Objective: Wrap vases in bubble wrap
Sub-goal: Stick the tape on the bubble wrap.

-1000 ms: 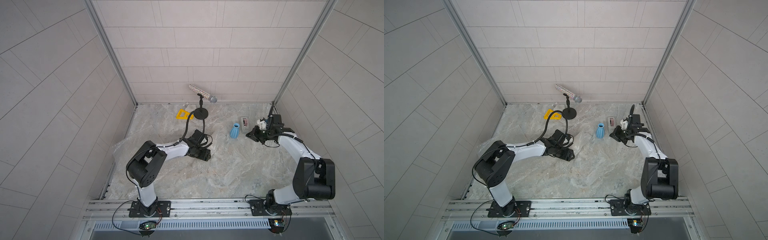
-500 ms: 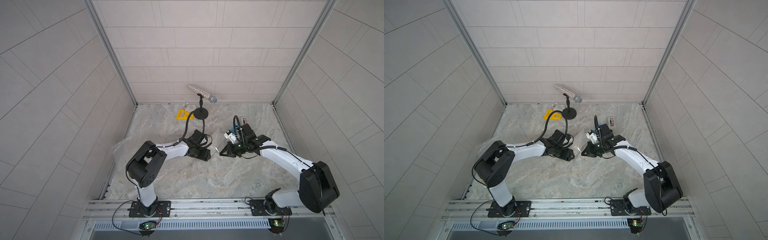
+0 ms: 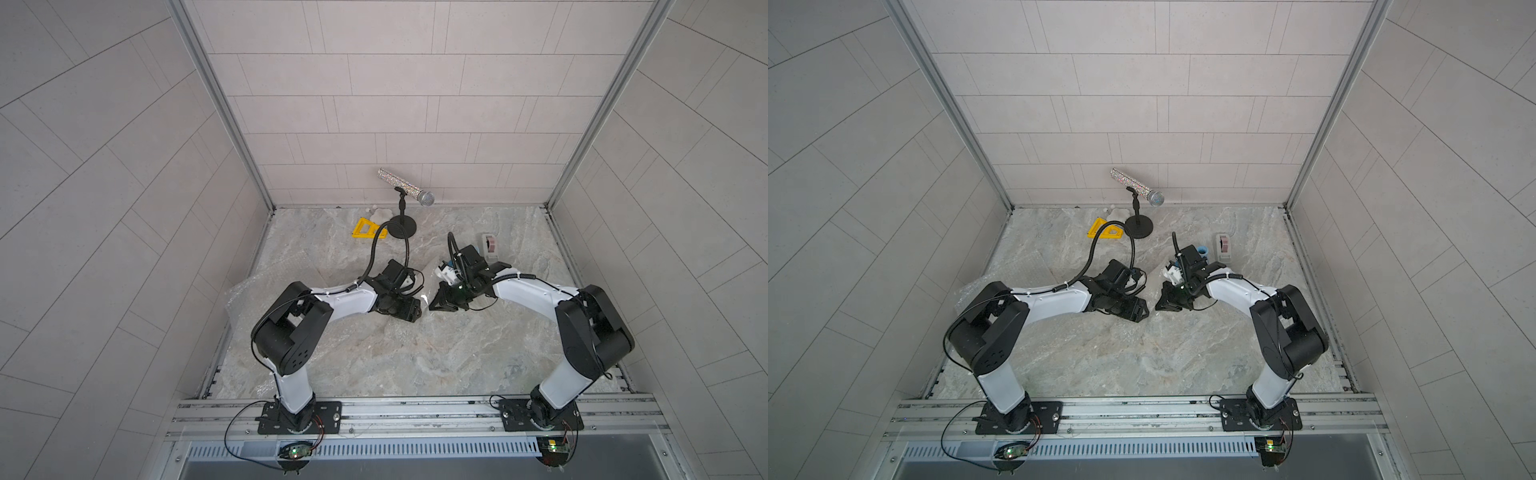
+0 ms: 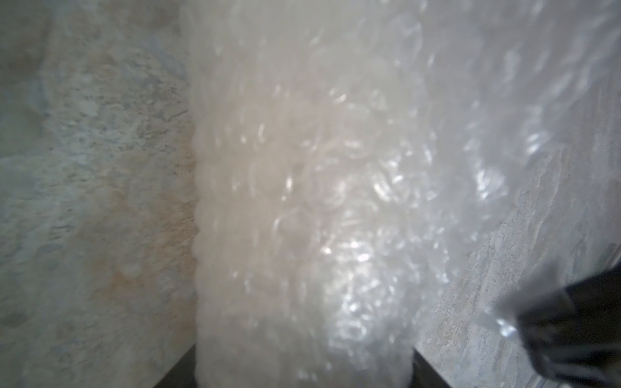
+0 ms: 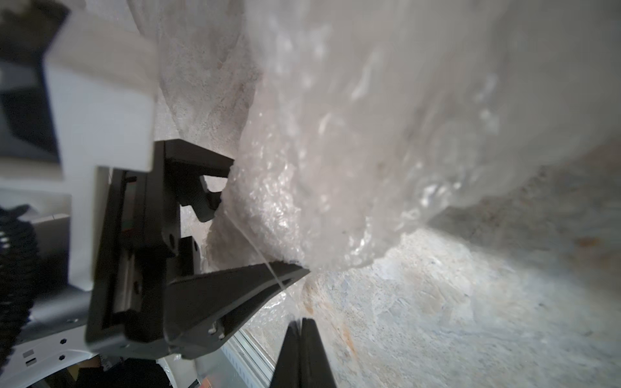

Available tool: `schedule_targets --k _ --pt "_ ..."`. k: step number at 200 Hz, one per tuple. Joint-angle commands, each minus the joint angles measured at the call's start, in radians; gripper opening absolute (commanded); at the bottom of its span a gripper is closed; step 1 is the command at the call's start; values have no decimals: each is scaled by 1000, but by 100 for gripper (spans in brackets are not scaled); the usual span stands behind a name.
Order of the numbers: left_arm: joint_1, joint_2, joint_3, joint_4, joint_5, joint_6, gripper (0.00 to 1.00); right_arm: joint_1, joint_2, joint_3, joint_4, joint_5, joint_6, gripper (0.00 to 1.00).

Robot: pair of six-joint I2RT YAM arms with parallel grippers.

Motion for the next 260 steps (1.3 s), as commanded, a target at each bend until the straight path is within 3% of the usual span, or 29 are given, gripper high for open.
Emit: schedule_targets --k 1,93,175,260 --pt "14 31 -51 -143 -55 8 71 -5 28 31 12 62 -21 0" --pt "14 19 -40 -144 -39 5 73 -22 107 52 83 53 20 0" --pt "15 -53 -33 -153 -41 0 88 -23 106 43 97 39 39 0" --pt "4 -151 -64 20 -21 -11 100 -23 99 35 106 32 48 0"
